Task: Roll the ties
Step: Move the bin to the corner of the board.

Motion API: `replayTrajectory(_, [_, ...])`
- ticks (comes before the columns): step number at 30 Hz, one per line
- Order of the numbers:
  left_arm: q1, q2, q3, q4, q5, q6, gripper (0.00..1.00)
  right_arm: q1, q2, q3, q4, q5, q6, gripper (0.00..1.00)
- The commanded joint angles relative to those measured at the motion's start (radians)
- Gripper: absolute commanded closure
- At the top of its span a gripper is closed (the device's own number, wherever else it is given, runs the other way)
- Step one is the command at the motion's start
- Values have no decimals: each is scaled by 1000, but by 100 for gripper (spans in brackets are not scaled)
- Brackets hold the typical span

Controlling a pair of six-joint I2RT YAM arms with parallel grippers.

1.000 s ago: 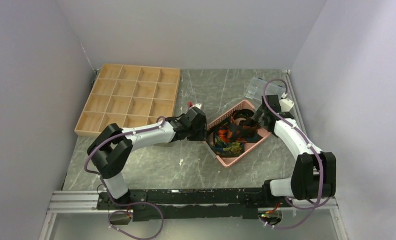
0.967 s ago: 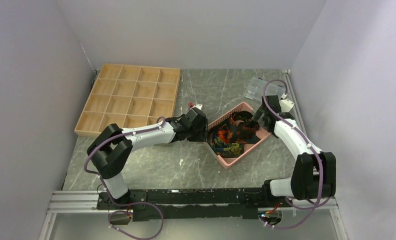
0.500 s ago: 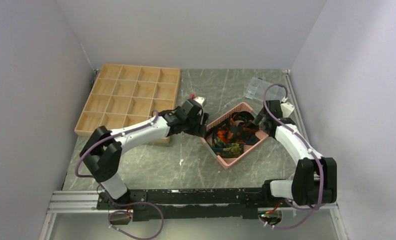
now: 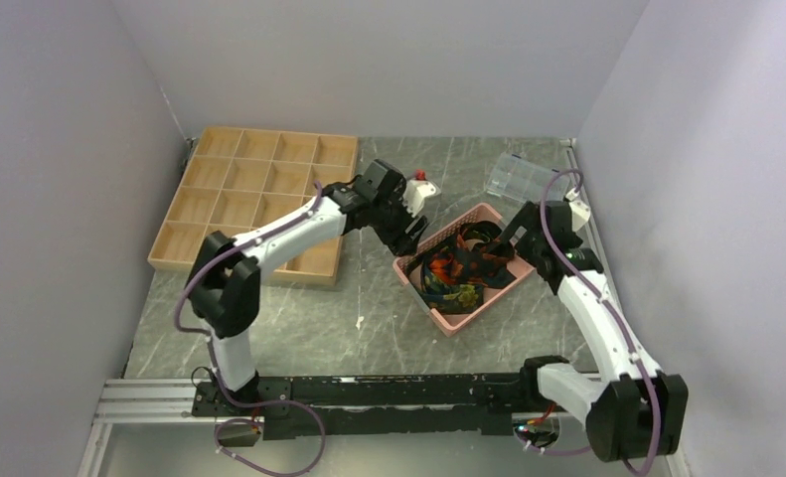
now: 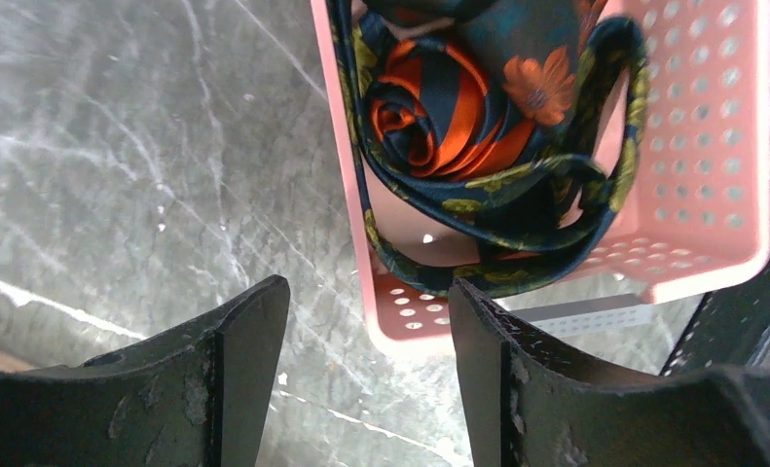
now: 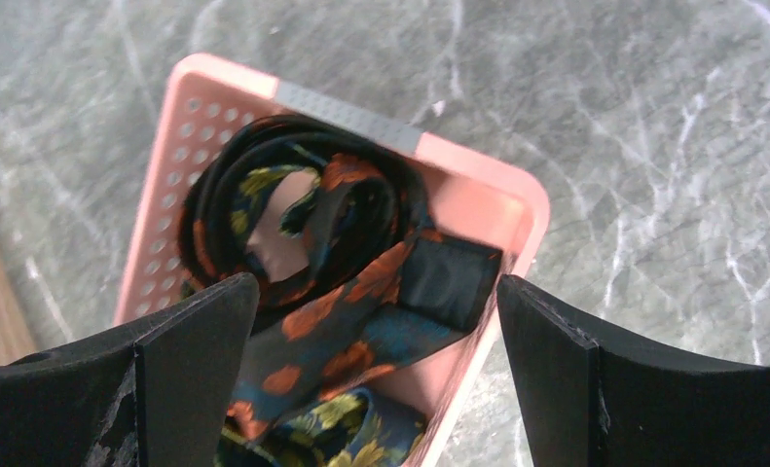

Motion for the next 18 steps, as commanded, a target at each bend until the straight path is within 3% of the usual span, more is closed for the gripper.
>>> replayTrajectory(1, [40, 99, 74, -93, 145, 131, 34, 26, -101, 23, -42, -98, -2, 0])
replayTrajectory(9, [33, 262, 202, -136, 204, 110, 49, 32, -208, 85, -129, -153, -35, 0])
replayTrajectory(15, [3, 303, 231, -97, 171, 8, 91, 33, -245, 122, -162, -140, -48, 0])
replayTrajectory(18, [-16, 286, 189, -1, 118, -113, 97, 32, -241, 152, -176, -114, -57, 0])
